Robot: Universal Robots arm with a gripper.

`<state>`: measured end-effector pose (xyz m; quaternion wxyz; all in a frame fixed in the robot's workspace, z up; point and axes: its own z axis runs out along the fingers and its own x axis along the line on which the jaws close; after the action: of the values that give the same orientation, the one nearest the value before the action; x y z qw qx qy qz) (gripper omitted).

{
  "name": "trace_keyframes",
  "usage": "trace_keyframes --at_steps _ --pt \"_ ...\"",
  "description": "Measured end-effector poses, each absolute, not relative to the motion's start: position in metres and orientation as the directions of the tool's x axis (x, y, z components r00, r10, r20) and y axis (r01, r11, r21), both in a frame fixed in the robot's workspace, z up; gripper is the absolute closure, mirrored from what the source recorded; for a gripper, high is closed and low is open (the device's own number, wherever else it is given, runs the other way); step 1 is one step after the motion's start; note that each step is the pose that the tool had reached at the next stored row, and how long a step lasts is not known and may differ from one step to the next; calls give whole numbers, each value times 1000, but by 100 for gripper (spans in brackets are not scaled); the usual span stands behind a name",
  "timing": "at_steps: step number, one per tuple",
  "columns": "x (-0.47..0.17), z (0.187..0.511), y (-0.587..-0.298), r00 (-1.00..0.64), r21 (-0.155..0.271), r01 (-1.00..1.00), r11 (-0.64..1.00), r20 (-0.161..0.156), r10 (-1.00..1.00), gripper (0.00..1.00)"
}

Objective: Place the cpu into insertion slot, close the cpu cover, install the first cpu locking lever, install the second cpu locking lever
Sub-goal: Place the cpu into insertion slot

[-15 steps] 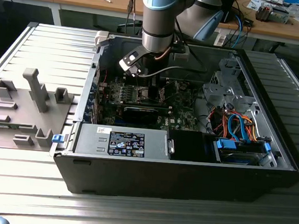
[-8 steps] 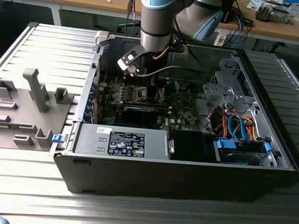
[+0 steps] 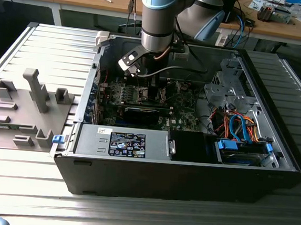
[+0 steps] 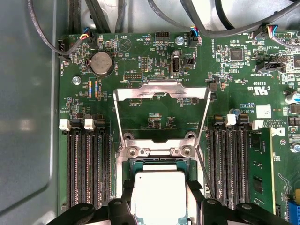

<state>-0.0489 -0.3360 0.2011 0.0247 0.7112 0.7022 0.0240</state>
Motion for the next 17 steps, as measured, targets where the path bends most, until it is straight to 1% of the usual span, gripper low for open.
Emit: trace_keyframes --at_steps 7,9,10,17 --pt "-49 201 -336 13 69 998 -13 0 1000 47" --pt "-49 201 -336 13 69 998 -13 0 1000 46" --pt "-49 201 -336 13 69 998 -13 0 1000 40" --pt "-49 209 -335 13 69 998 -13 0 1000 40"
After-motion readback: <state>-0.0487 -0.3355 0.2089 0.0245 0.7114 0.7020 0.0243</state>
